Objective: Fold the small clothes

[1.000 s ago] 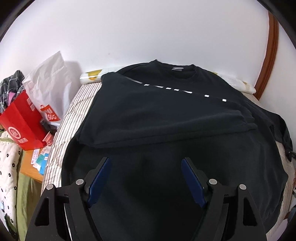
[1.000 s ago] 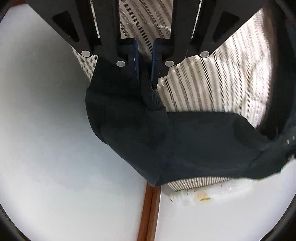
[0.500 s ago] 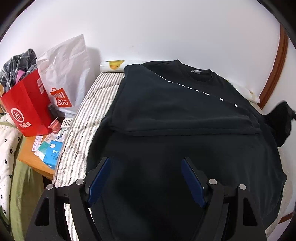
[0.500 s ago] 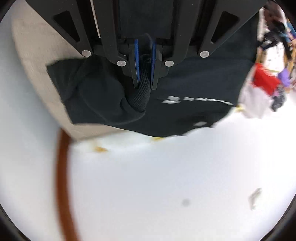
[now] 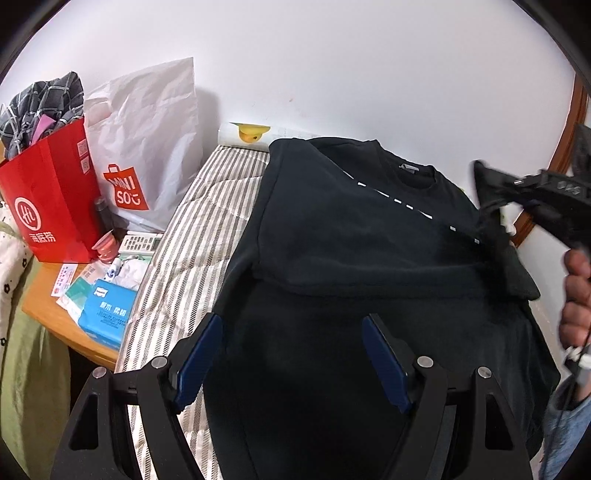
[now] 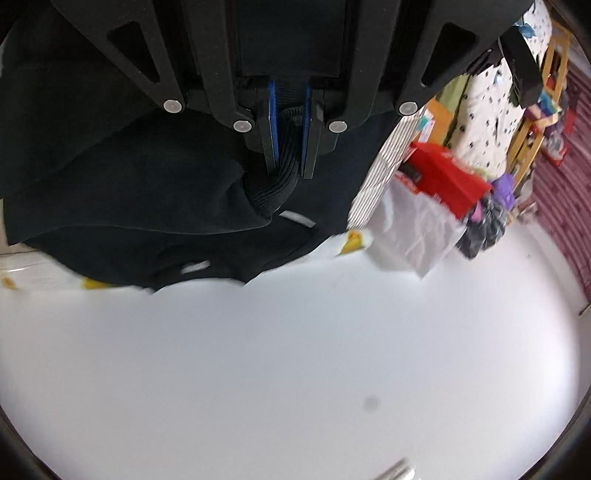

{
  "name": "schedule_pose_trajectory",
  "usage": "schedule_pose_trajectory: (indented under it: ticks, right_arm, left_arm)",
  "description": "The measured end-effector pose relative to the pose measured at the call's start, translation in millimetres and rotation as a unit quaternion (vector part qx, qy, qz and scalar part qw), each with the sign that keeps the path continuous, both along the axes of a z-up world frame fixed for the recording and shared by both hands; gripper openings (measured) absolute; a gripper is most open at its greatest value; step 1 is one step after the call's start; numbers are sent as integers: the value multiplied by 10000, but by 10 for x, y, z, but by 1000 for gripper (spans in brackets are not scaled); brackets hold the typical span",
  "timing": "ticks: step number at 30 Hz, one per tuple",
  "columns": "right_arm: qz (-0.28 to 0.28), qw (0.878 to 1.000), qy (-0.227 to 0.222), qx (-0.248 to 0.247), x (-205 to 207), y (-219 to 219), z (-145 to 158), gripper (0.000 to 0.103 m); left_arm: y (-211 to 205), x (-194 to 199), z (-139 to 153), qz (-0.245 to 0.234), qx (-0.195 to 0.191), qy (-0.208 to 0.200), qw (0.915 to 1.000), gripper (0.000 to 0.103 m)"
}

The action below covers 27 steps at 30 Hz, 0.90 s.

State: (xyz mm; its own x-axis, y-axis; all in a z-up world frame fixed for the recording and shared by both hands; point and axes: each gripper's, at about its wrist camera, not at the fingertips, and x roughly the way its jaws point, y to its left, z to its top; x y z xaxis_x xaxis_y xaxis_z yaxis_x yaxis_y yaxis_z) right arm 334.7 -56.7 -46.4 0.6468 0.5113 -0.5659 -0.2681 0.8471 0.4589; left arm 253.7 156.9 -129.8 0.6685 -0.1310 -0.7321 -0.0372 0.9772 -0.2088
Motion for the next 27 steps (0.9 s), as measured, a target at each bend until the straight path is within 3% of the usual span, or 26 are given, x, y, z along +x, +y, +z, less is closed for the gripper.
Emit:
schedule_pose_trajectory:
  ticks: [5,10,14,18,21,24,26,27]
  right_arm:
    - [363,9989,133,-277,17,196,-220,22]
    - [-186,9960,-165,-860,-351,-397,-212,43]
    - [-859,9811,-198,-1720,-658,-979,-304,44]
    - [-1532,9612,130,-2290,-846,-1608,-534,44]
    - [-1776,9550,414,-2339,-874,-1972,-722,44]
    - [-1793,9572,753,-2144,-798,-2198,-957,44]
    - [-1797,9568,840,-2125,-722,-2223,-1066,44]
    - [-1786,9571,862,-2110,-690,-2235,-1114,44]
  left_arm:
    - [-133,111,-4,-150,-39,45,9999,76]
    - [-410,290,35,-461,-92,41,9989,76]
    - [-668,542,44,-668,-62,32,9977,76]
    - [-870,774,-2,-762,-89,127,9970,75]
    - [-998,944,-70,-767,-5,207,9968,73]
    - [-1085,1098,-177,-650,113,432,9969,61]
    - [-1125,1157,-245,-609,148,567,9964,58]
    - [-1153,1176,-279,-582,165,607,9963,51]
